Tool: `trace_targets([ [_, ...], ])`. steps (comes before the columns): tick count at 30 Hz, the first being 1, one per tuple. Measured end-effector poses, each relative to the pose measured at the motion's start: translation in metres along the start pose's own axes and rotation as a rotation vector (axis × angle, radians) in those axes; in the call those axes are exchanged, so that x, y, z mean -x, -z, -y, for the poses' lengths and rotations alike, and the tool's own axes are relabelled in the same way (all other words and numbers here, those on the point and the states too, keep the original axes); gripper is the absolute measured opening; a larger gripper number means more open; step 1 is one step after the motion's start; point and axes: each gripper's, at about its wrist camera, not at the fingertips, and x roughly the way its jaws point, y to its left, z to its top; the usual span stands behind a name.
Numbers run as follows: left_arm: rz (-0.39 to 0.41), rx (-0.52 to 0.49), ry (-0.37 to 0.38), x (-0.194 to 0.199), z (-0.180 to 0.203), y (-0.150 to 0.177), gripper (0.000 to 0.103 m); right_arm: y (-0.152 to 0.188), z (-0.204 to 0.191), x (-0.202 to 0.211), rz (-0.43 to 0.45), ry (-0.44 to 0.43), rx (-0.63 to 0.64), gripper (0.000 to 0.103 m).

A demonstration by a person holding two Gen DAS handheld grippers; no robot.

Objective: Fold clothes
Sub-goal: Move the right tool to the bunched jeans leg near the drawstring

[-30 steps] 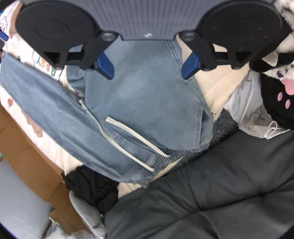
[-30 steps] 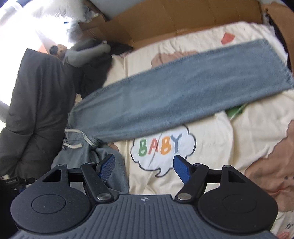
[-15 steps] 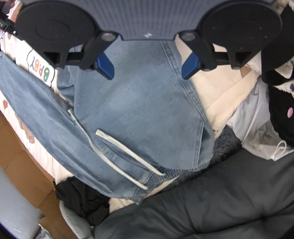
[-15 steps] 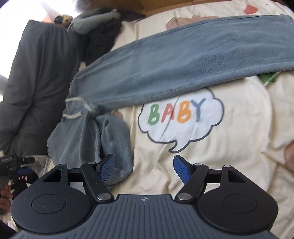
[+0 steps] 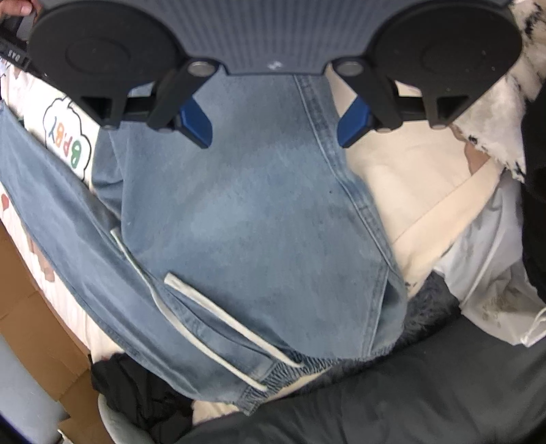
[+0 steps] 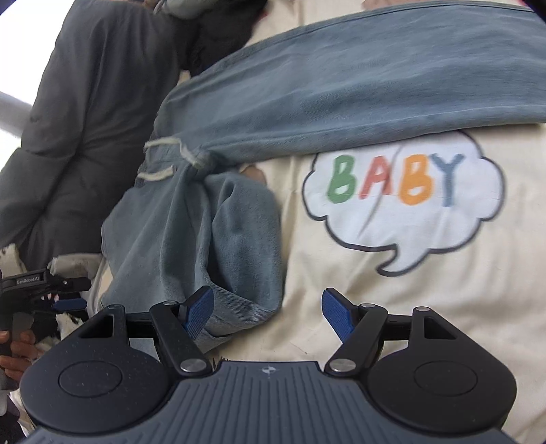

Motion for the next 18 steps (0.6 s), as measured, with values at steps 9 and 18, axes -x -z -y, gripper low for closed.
trace_targets([
  [9, -0.048, 0.001, 0.012, -0.028, 0.002, 0.010, 0.082, -0.019, -0.005, -0.038, -0.063, 0.011, 0.076, 0.060],
  [18, -0.098, -0.004, 0.006, -0.049, 0.000, 0.014, 0.082, -0.025, -0.002, -0.077, -0.125, -0.006, 0.011, 0.059],
])
